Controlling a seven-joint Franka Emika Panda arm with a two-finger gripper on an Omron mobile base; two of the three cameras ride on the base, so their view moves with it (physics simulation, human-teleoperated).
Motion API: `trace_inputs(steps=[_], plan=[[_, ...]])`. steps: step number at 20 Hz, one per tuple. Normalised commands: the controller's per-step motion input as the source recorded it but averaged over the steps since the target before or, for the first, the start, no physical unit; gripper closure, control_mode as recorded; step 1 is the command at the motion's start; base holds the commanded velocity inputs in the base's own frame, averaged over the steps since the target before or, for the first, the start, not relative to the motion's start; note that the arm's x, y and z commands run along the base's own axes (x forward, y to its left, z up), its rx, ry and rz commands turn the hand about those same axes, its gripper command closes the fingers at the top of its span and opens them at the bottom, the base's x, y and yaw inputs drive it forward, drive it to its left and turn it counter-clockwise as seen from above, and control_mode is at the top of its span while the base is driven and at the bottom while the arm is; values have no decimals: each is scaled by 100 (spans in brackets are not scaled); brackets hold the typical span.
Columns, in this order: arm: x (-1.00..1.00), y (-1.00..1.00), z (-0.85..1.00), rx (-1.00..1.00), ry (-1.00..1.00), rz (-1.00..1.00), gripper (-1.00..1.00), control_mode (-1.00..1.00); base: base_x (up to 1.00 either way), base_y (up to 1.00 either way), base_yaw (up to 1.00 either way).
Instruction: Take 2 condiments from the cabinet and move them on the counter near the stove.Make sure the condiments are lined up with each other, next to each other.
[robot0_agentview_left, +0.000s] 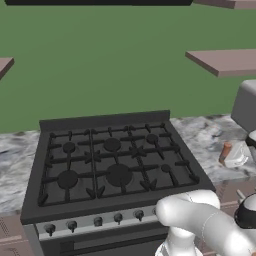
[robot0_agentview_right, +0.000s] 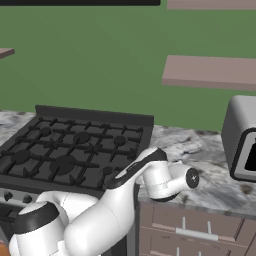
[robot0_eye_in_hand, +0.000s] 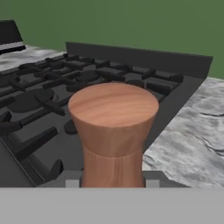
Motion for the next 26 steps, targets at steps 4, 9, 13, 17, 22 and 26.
trace_inputs(steps=[4,9,13,17,22,26], plan=[[0,14,-6,0,-6,0,100,-100,0,0,0],[0,15,0,0,-3,1,100,-100,0,0,0],[0,14,0,0,-1,2,100,-100,0,0,0],[0,12,0,0,-1,2,100,-100,0,0,0],[3,3,0,0,0,0,100,-100,0,0,0],[6,1,0,0,0,0,100,-100,0,0,0]])
